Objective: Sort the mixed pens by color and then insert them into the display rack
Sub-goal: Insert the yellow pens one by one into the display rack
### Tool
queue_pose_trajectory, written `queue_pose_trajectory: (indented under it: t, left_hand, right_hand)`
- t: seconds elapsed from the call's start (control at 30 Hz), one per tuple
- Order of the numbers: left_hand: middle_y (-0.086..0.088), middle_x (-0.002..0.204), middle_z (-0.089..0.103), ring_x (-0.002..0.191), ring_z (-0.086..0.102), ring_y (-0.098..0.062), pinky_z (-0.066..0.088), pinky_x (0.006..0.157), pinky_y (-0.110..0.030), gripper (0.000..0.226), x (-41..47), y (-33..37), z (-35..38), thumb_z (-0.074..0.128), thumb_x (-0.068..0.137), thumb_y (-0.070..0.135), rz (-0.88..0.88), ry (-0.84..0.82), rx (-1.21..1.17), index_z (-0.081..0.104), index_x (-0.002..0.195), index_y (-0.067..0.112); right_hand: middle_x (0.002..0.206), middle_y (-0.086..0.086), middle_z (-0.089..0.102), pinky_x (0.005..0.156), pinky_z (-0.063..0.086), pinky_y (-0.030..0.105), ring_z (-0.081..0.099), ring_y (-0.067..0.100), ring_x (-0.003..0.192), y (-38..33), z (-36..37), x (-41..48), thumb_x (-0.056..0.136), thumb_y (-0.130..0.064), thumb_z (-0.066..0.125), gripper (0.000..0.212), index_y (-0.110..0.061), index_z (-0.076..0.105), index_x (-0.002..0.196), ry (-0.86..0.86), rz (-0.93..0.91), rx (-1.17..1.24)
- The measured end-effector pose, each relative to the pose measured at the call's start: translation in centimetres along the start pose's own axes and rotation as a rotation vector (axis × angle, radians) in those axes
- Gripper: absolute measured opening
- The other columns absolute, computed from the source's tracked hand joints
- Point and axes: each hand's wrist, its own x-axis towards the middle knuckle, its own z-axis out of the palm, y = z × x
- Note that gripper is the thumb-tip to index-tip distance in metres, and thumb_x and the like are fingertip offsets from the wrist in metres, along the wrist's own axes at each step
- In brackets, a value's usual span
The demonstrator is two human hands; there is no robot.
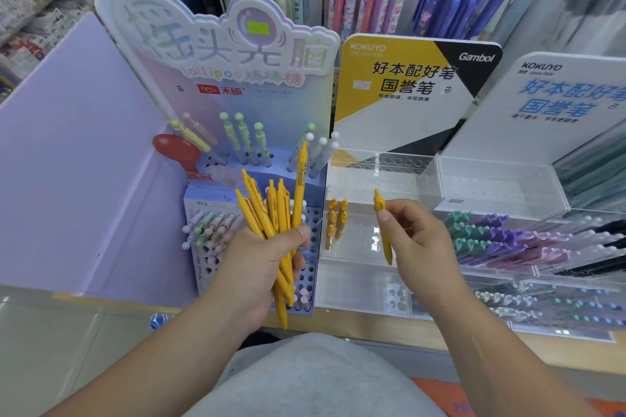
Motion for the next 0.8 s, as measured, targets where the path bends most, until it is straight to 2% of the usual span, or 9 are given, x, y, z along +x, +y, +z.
queue_pose_trajectory:
  t: [0.1,0.2,0.3,0.37,0.57,0.8]
  left_hand:
    - [-0.019,0.076,0.066,0.059,0.057,-0.025,0.045,0.069,-0.042,0.018,-0.1,-0.2,0.2,0.073,0.087,0.017,-0.003,-0.004,0.007,0.077,0.07,0.02]
    - [-0.016,0.075,0.068,0.058,0.057,-0.024,0.048,0.064,-0.038,0.017,-0.1,-0.3,0.3,0.073,0.087,0.014,0.002,0.001,-0.014,0.076,0.071,0.015]
    - [-0.015,0.074,0.068,0.057,0.057,-0.022,0.047,0.061,-0.036,0.015,-0.1,-0.3,0.4,0.072,0.087,0.012,0.005,0.002,-0.025,0.075,0.072,0.015]
    - [-0.016,0.074,0.067,0.057,0.057,-0.023,0.047,0.061,-0.036,0.016,-0.2,-0.2,0.2,0.072,0.087,0.013,0.008,0.003,-0.022,0.076,0.071,0.016]
    - [-0.019,0.073,0.064,0.055,0.055,-0.025,0.045,0.061,-0.035,0.022,-0.3,-0.1,-0.2,0.071,0.088,0.014,0.003,0.007,-0.033,0.077,0.067,0.019]
    - [-0.018,0.075,0.065,0.056,0.054,-0.026,0.046,0.063,-0.037,0.022,-0.2,-0.2,-0.4,0.072,0.087,0.016,-0.016,0.01,-0.035,0.077,0.067,0.021]
  right_hand:
    - [0.085,0.011,0.063,0.073,0.052,0.046,0.058,0.033,0.079,-0.7,-0.2,-0.2,0.093,-0.021,0.067,0.002,-0.022,0.068,0.094,-0.037,-0.021,0.043]
    - [0.08,0.001,0.065,0.07,0.054,0.046,0.062,0.029,0.071,-1.0,0.0,-0.4,0.09,-0.017,0.07,0.006,-0.02,0.066,0.094,-0.086,-0.058,0.035]
    - [0.074,0.008,0.064,0.066,0.052,0.047,0.059,0.035,0.068,-0.7,0.5,-0.4,0.089,-0.018,0.072,0.009,-0.022,0.065,0.091,-0.083,-0.1,-0.005]
    - [0.068,0.01,0.062,0.063,0.051,0.043,0.058,0.035,0.066,-0.3,0.8,-0.4,0.088,-0.021,0.073,0.009,-0.026,0.066,0.089,-0.083,-0.104,-0.041]
    - [0.067,-0.027,0.06,0.055,0.045,0.017,0.058,0.021,0.057,0.0,1.7,-0.4,0.088,-0.021,0.074,0.023,-0.041,0.063,0.085,-0.083,-0.151,-0.189]
    - [0.066,-0.034,0.056,0.053,0.039,0.01,0.051,0.01,0.052,0.1,2.0,-0.1,0.087,-0.021,0.075,0.025,-0.041,0.061,0.083,-0.059,-0.226,-0.266]
